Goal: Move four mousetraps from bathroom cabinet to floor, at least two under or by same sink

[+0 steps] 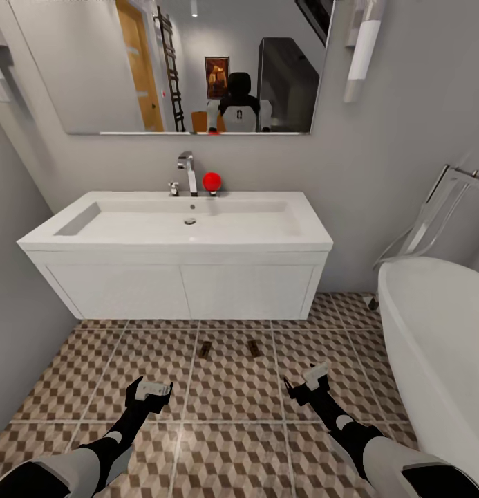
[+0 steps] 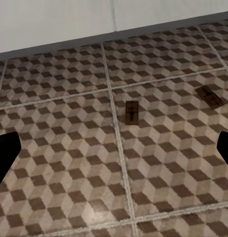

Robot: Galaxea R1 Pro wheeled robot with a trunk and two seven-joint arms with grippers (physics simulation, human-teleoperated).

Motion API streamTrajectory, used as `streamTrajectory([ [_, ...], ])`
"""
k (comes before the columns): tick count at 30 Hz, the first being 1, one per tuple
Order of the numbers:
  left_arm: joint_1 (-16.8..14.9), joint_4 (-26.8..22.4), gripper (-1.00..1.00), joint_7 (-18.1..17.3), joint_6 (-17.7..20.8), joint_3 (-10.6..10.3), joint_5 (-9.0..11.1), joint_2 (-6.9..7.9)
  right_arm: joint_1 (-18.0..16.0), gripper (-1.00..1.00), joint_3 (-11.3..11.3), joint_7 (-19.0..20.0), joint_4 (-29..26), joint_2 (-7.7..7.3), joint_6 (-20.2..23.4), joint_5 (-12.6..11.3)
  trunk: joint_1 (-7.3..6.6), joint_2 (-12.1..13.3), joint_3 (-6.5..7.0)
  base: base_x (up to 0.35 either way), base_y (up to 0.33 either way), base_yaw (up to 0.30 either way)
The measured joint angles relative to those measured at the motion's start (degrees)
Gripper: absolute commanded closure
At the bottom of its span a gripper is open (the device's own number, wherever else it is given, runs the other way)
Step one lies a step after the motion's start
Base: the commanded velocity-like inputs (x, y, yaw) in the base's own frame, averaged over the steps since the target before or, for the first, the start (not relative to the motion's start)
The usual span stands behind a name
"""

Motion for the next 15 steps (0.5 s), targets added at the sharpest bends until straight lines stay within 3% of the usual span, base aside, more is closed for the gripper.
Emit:
streamTrajectory([
  [15,0.01,0.0,-1.0,0.0,0.0,0.0,-0.01,0.0,0.05,-1.0,0.0,0.0,0.0,0.0,0.0,0.0,-3.3,6.02,2.69,0.0,0.0,0.0],
])
